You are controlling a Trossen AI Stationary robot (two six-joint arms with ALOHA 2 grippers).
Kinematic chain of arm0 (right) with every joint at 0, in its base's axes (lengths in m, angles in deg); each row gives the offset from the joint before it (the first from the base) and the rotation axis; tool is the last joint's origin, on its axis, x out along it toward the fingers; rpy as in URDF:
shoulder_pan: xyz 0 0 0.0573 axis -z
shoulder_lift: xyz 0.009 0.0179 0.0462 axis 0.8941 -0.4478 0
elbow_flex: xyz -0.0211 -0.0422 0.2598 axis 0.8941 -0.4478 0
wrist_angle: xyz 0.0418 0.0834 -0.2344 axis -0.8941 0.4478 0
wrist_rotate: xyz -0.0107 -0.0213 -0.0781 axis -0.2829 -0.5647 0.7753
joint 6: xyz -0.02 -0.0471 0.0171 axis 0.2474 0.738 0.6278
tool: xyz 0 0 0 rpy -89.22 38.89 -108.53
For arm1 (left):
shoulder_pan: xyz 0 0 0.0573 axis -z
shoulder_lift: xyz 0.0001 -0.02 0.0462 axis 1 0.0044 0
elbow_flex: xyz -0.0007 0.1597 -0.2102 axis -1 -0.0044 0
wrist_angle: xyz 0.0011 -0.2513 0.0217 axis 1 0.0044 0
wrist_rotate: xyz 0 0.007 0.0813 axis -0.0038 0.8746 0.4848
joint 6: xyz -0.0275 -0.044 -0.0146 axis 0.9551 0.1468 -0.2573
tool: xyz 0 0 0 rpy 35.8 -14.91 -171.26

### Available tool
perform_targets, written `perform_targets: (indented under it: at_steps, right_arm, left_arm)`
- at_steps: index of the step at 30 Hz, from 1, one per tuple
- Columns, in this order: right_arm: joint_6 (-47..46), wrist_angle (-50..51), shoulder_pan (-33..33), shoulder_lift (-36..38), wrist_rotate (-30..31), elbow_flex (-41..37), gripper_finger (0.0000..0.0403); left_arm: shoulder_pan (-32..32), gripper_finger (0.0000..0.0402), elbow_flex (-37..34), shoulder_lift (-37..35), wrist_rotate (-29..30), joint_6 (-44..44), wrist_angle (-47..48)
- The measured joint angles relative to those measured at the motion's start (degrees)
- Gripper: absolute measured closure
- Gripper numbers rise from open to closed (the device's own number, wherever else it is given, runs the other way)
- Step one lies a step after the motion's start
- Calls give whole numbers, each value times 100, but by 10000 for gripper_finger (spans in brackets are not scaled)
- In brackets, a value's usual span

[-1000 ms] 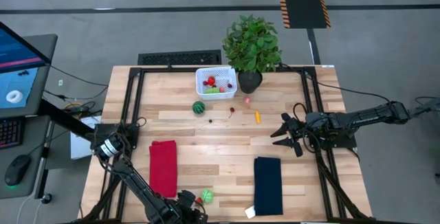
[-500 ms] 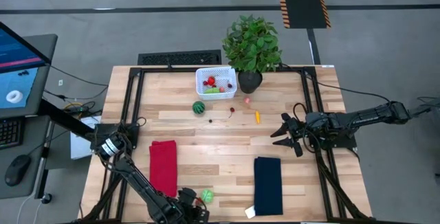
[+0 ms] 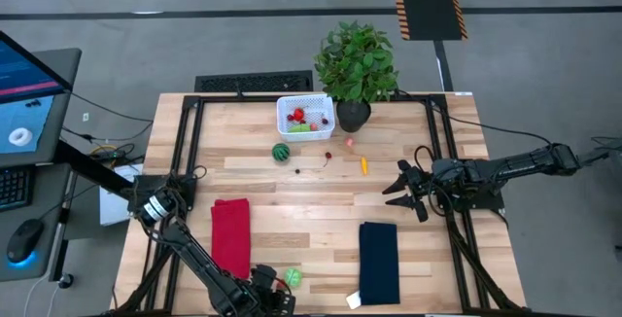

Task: Pick and placing Produce into tupperware
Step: Put the red strawberry into the white basket

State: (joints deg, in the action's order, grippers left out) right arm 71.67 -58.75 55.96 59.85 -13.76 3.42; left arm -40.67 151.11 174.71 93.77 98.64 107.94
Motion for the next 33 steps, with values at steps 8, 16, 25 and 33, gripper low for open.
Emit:
perform_targets:
  at_steps: [8, 16, 25, 33]
  right_arm:
    - [0, 0, -1, 0, 0, 0, 221]
    - [1, 0, -1, 0, 0, 0, 221]
    - [0, 0, -1, 0, 0, 0, 221]
    - [0, 0, -1, 0, 0, 0, 221]
  left_arm:
    - [-22, 260, 0, 3, -12, 84, -10]
    - [-76, 260, -7, 131, -156, 47, -30]
    - [-146, 261, -4, 174, -264, 83, -111]
    - [-149, 322, -4, 174, -223, 131, -164]
